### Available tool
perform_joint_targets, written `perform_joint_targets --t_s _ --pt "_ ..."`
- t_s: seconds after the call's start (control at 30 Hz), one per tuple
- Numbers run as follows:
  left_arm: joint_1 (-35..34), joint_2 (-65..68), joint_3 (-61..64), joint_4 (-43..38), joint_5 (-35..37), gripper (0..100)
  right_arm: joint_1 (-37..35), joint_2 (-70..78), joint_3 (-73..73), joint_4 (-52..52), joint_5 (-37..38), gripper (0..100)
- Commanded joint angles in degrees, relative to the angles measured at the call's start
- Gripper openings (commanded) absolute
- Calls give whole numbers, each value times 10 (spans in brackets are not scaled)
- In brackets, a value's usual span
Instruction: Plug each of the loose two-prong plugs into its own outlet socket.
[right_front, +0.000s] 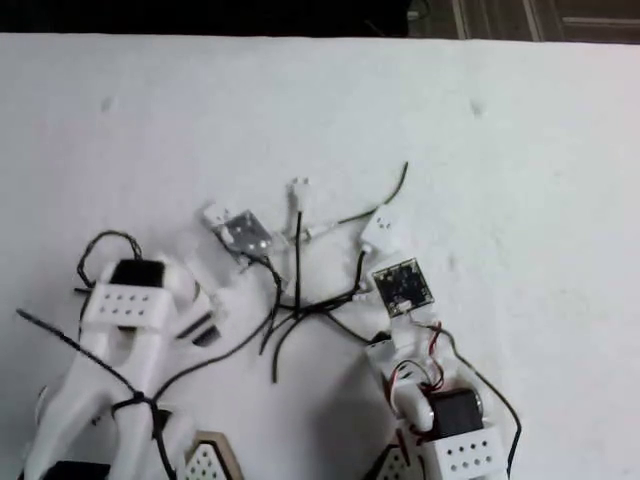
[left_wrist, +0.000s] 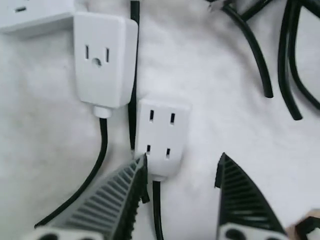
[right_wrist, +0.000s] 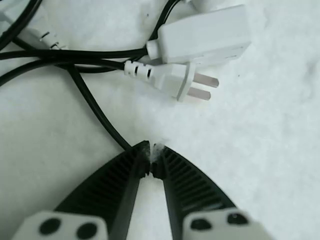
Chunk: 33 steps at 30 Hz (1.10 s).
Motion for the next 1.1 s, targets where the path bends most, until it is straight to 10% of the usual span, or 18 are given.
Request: perform_joint_targets --t_s 0.0,0.33,0.77,1.07 --pt "-6 -7 -89 63 4 229 6 -6 6 3 5 20" --pt "-96 -148 -131 82 99 83 6 -6 6 3 5 20" --pt "-207 -614 151 81 153 23 6 -6 6 3 5 20" --pt "-221 -707 260 64 219 23 -20 -6 6 3 3 20"
